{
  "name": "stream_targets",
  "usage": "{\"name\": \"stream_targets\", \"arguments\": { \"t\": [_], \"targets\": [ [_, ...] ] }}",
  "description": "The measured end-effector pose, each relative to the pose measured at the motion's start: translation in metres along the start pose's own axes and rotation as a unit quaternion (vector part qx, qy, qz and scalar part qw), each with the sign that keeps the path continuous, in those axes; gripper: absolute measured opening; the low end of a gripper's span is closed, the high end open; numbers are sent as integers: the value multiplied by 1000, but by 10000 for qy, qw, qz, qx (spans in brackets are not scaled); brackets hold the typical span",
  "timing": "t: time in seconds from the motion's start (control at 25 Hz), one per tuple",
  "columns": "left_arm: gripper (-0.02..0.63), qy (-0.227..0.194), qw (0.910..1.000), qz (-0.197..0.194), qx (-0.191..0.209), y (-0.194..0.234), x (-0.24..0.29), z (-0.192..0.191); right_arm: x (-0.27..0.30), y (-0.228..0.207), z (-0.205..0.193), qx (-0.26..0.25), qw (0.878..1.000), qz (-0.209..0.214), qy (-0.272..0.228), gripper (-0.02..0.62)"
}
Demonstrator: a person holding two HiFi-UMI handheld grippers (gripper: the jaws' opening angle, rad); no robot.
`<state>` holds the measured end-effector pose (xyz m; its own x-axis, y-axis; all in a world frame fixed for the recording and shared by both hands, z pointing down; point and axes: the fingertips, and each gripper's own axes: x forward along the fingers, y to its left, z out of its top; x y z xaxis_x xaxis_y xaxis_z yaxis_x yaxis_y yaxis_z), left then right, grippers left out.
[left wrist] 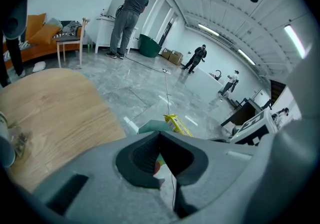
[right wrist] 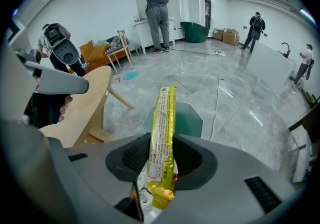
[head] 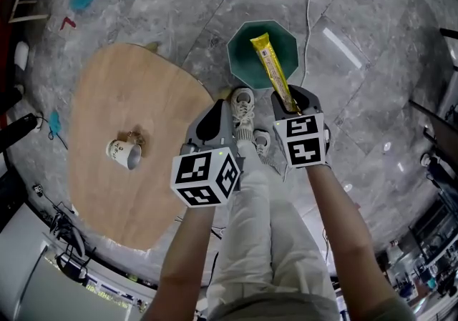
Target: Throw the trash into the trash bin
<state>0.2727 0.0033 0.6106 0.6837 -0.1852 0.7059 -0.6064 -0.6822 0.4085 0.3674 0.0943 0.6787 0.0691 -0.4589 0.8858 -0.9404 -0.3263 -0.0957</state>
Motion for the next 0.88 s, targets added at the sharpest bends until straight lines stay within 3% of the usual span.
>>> {"name": "stream_targets", "arguments": {
  "t": [0.64,0.72,0.88],
  "targets": [
    [0,38,10000,-55,-6,1,11,3,23,-2,-4,-57,9997,-8,218,138],
    [0,43,10000,-73,-8,0,10,3,23,0,1,-113,9998,27,166,181],
    [0,34,10000,-88,-5,-1,10,3,21,2,5,-124,9998,58,115,192]
  ]
}}
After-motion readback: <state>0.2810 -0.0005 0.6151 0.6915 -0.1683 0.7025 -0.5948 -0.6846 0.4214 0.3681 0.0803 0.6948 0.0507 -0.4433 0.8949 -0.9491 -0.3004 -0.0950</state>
